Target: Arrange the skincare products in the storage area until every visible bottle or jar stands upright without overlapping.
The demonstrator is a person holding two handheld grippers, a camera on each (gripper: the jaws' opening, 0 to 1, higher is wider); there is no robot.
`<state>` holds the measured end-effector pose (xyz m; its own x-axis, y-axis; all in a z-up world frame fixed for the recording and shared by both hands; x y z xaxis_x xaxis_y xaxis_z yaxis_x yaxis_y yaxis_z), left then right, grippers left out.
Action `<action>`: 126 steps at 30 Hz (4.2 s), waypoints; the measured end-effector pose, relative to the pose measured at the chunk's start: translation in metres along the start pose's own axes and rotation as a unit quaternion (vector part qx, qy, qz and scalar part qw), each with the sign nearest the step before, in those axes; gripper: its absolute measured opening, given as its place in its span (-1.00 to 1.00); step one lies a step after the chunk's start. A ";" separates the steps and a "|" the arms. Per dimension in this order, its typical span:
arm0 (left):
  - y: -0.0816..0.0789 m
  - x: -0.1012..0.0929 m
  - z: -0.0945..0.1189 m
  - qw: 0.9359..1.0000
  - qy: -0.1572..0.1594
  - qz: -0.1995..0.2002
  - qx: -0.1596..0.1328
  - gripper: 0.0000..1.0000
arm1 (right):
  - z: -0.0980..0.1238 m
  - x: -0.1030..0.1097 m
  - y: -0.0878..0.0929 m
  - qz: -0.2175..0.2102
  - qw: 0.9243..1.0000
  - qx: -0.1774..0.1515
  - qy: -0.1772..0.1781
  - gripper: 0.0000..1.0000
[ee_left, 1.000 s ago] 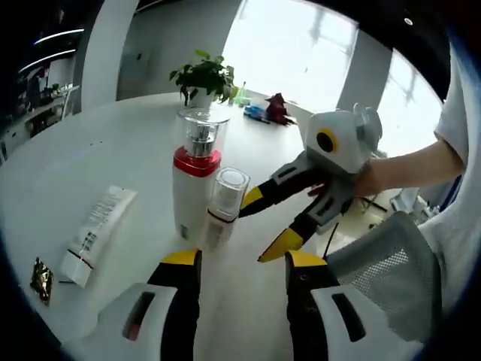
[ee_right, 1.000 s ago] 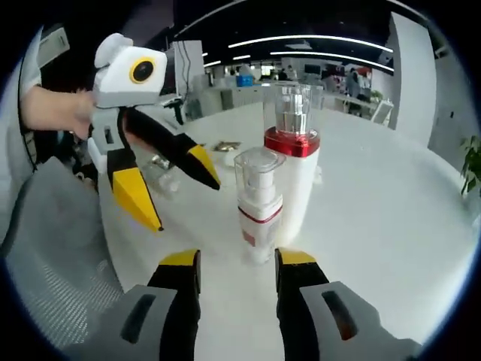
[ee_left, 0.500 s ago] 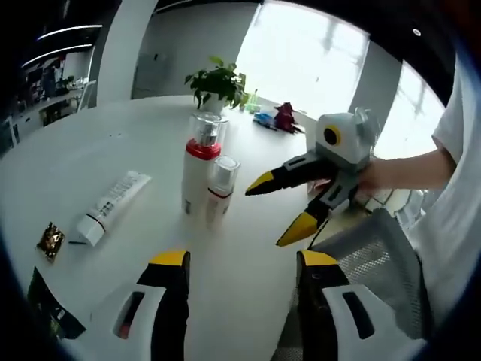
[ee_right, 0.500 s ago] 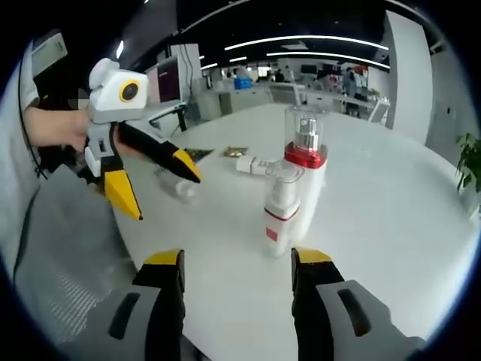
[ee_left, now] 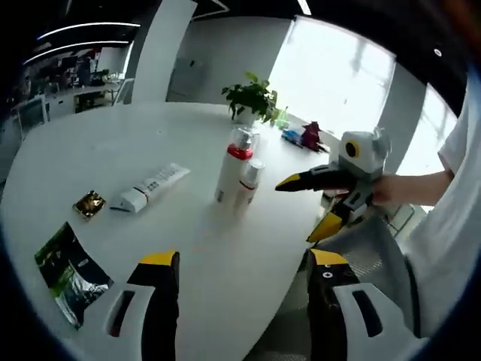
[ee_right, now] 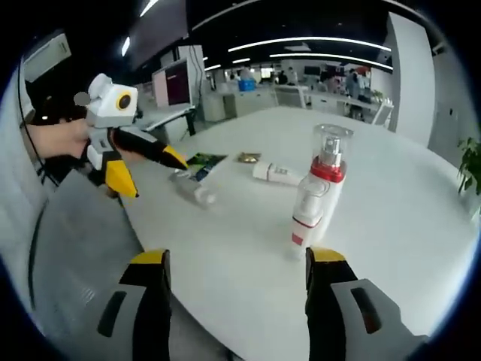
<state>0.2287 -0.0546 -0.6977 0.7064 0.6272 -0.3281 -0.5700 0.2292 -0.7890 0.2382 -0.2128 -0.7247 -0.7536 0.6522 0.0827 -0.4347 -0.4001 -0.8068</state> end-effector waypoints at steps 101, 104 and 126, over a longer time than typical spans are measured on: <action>-0.032 0.055 0.012 0.991 -0.075 -0.069 0.085 0.60 | 0.013 0.040 -0.005 -0.059 0.998 -0.026 0.001 0.80; -0.040 0.058 0.004 0.991 -0.070 -0.073 0.089 0.60 | 0.013 0.038 -0.004 -0.060 0.998 -0.025 0.005 0.80; -0.060 0.104 -0.045 0.977 -0.052 -0.117 0.171 0.67 | 0.017 0.021 -0.004 -0.087 0.994 -0.037 0.049 0.80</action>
<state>0.3553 -0.0366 -0.7077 0.7975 0.5963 -0.0919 -0.5179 0.5984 -0.6112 0.2159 -0.2085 -0.7104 -0.6162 0.7690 0.1703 -0.5143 -0.2291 -0.8265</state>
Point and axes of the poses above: the point that each gripper's makers call its tool centre point, and the gripper's own axes: z roughly backward along the fingers, x roughly to its left, y roughly out of its underside, the point moved 2 cm from there along z, roughly backward along the fingers, and after that the axes turned 2 degrees about x, right-handed, at the moved point
